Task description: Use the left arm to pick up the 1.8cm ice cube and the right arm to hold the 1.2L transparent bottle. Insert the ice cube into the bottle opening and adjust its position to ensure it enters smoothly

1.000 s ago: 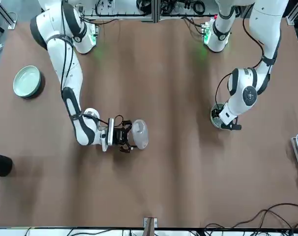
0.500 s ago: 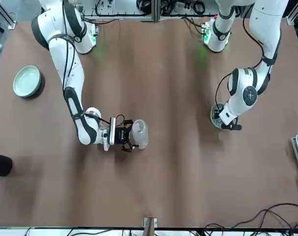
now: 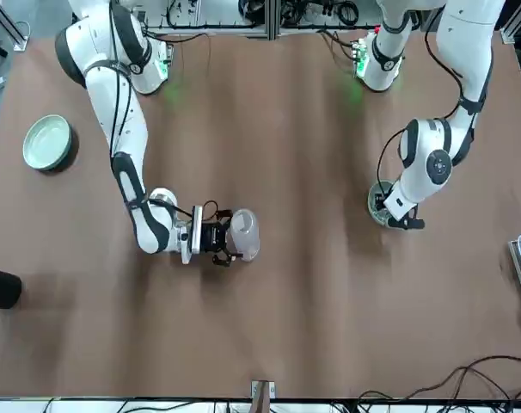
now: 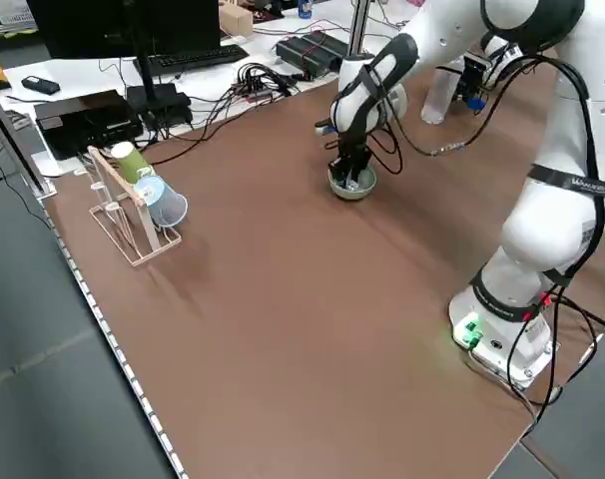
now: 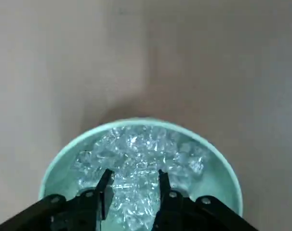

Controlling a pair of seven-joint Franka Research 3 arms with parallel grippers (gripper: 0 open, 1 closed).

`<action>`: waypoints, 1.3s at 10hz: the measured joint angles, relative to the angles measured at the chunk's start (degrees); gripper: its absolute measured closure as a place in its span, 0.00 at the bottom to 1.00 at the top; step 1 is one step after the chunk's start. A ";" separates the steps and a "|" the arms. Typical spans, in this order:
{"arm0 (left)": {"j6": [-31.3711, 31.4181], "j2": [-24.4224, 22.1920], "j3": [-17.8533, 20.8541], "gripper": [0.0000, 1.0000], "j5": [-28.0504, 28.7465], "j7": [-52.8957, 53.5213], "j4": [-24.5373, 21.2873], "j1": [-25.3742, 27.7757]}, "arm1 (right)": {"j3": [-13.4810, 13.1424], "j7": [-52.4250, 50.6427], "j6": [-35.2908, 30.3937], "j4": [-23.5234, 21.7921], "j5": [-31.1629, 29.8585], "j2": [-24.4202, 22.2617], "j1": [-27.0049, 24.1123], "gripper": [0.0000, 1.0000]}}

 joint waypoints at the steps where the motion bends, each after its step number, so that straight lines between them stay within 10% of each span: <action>1: -0.58 -0.96 0.00 0.59 0.00 -0.01 0.01 0.00 | 0.00 0.00 0.00 0.00 0.00 0.00 0.00 0.00; 9: -10.21 -6.92 0.07 0.59 0.00 -0.02 2.24 0.19 | 0.00 0.00 0.02 0.00 0.03 0.04 0.01 0.00; 13: -23.43 -11.21 -0.66 0.59 0.00 -2.05 12.86 0.14 | -0.01 0.00 0.02 0.00 0.05 0.06 0.01 0.00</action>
